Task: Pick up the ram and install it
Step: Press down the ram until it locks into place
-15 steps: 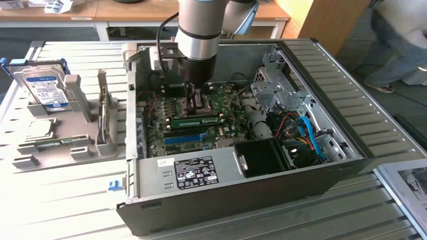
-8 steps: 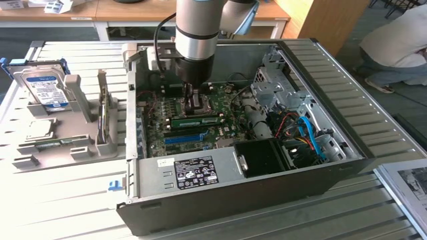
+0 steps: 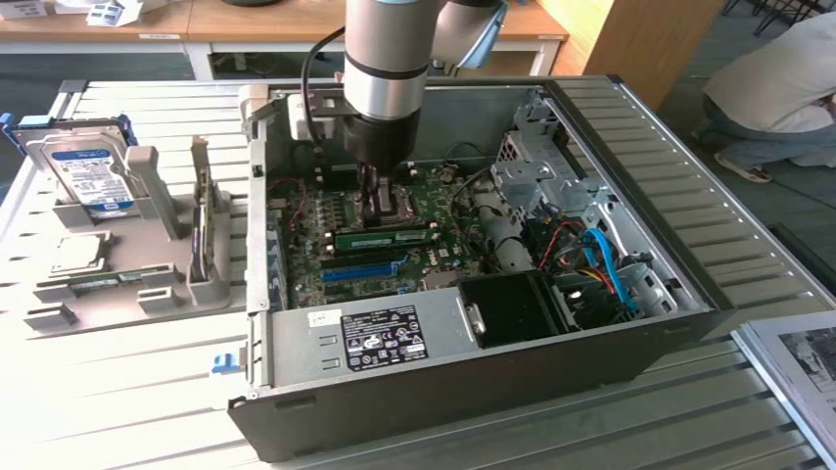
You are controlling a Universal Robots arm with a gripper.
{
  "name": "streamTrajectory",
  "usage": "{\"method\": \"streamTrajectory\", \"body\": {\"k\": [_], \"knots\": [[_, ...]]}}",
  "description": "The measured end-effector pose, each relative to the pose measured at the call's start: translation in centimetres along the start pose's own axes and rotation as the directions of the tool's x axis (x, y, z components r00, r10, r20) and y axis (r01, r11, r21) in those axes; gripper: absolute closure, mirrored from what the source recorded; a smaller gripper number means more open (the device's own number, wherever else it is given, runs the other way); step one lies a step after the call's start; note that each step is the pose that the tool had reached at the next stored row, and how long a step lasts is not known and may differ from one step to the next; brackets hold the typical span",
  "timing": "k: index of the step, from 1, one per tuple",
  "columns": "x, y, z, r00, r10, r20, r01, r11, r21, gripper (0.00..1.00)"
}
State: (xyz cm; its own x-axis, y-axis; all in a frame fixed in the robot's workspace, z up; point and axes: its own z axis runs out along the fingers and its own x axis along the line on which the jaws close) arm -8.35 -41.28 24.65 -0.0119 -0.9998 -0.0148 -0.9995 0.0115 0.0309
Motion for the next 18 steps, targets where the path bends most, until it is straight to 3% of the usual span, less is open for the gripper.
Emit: {"method": "streamTrajectory", "body": {"k": [18], "knots": [[0.03,-0.02,0.95,1.0000,0.000,-0.0001,0.000,1.0000,-0.0001,0.90]]}}
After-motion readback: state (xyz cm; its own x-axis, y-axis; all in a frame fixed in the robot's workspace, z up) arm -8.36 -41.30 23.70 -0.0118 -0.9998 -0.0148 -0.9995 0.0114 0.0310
